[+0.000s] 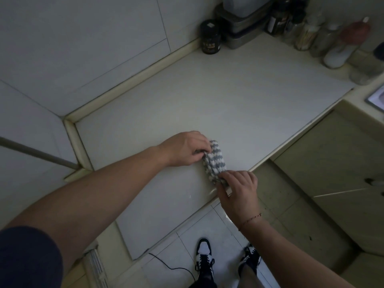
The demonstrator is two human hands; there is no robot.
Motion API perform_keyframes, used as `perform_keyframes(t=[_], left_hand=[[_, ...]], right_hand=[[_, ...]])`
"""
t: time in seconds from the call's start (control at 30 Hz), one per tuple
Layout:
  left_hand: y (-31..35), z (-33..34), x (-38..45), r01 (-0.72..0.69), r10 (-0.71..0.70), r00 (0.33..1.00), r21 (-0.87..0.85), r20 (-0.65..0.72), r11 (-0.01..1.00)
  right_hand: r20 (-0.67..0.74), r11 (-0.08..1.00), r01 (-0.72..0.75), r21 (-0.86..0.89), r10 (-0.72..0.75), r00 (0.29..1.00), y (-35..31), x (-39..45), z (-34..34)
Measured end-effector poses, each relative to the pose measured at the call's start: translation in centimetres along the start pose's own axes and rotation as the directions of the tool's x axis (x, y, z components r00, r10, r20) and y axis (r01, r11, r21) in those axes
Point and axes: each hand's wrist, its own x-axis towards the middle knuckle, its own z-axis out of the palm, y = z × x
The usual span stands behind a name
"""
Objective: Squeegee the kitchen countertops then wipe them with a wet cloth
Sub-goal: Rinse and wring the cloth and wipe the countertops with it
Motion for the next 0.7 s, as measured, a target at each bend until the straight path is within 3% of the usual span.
perform_keyframes(t=[0.7], left_hand=[[-0.2, -1.2, -11.1, 0.034, -0.033, 0.999, 0.014, -0.032, 0.999]], right_hand=[[0.097, 0.988, 0.153, 0.006, -0.153, 0.983, -5.3, -3.2, 3.2]])
